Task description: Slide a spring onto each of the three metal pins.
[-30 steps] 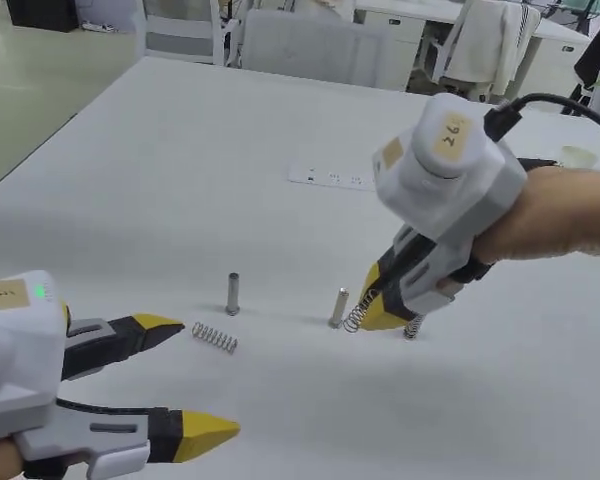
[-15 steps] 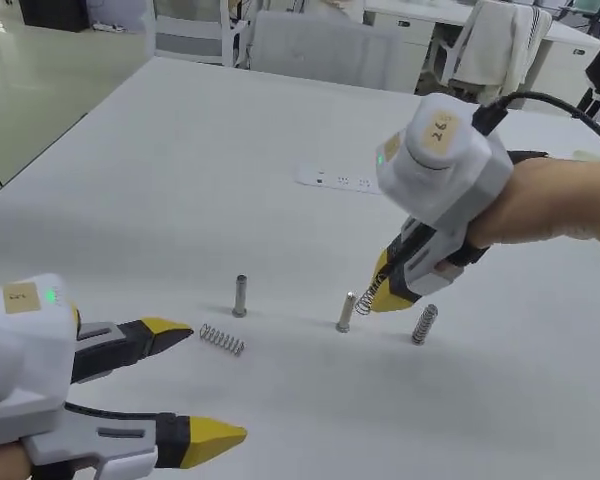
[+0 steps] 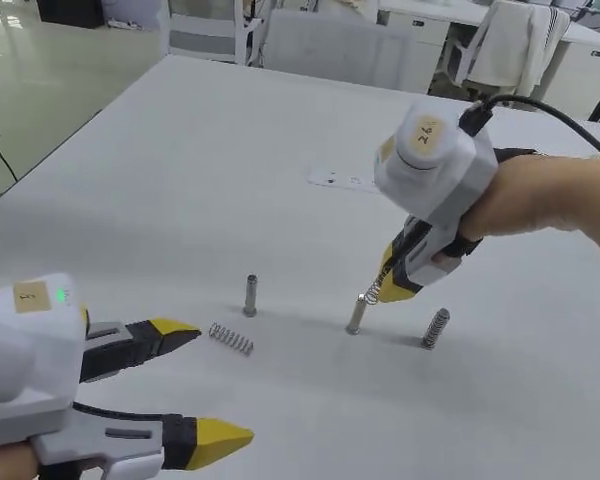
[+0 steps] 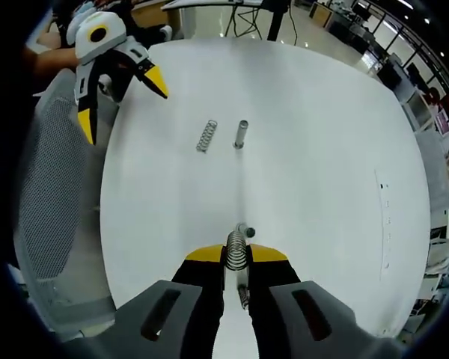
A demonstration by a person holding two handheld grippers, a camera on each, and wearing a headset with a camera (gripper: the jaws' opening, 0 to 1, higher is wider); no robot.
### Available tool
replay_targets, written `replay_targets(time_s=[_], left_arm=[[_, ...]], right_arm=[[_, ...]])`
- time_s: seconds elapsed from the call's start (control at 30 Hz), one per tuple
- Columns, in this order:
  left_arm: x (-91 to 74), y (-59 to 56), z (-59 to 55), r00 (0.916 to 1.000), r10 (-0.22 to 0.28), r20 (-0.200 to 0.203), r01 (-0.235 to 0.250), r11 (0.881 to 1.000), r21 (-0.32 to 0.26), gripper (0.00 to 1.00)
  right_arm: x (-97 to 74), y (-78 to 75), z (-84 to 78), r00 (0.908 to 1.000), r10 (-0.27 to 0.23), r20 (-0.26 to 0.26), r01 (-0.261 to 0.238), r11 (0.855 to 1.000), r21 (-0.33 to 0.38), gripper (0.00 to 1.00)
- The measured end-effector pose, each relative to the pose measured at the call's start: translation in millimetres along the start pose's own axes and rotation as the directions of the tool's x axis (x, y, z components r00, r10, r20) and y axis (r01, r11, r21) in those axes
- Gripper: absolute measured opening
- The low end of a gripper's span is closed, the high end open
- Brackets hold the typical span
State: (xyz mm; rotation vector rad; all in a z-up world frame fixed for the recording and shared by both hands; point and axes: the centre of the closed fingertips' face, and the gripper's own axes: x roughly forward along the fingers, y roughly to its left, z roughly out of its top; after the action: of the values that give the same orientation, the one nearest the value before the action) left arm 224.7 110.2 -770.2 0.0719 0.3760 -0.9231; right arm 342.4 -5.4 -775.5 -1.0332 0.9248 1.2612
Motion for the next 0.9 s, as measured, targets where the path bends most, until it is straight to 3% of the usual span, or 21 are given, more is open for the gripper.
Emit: replay_targets(time_s=[0.9], left_arm=[[-0.2, 3.6, -1.1, 1.0, -0.001, -0.005, 0.0, 1.0, -0.007, 0.6]], right_arm=[[13.5, -9.1, -2.1, 0.9997, 0.011, -0.021, -0.011, 1.0, 0.008, 0.09]])
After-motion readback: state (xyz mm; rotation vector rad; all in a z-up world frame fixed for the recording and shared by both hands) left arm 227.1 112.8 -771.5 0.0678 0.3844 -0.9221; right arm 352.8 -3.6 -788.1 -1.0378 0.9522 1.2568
